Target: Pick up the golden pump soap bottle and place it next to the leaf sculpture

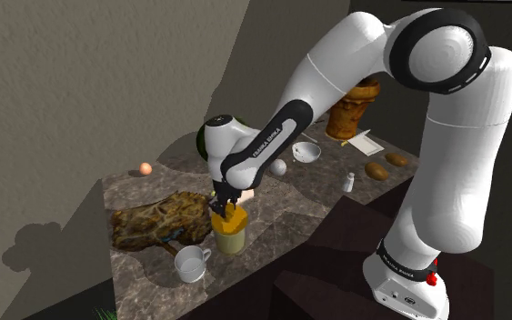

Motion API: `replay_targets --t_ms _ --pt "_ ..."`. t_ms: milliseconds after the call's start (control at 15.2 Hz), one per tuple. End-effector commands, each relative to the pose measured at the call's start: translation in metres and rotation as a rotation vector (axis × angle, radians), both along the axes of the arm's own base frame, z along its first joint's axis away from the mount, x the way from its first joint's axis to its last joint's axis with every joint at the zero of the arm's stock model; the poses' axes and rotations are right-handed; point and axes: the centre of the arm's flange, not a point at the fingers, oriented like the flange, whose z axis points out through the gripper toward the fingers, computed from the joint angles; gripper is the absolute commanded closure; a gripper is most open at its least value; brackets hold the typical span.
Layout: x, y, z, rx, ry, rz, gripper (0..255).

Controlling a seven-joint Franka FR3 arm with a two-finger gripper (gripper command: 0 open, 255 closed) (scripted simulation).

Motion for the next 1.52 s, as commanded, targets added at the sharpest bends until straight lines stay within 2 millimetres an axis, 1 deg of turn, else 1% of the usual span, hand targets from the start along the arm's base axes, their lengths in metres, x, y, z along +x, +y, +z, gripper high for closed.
replay_targets --t_ms 0,528,594,1056,1122,1452 --pt "-0.001 0.002 -0.011 0.000 -0.001 0.000 255" --pt "-0.001 0.002 -0.053 0.000 -0.001 0.000 255" --pt "-0.001 0.002 -0.056 0.000 -0.001 0.000 255" --pt "-0.001 0.002 -0.056 0.000 -0.001 0.000 255" --pt "-0.001 0.002 -0.056 0.000 -0.001 0.000 0" --pt "-0.001 0.002 -0.056 0.000 -0.001 0.000 0"
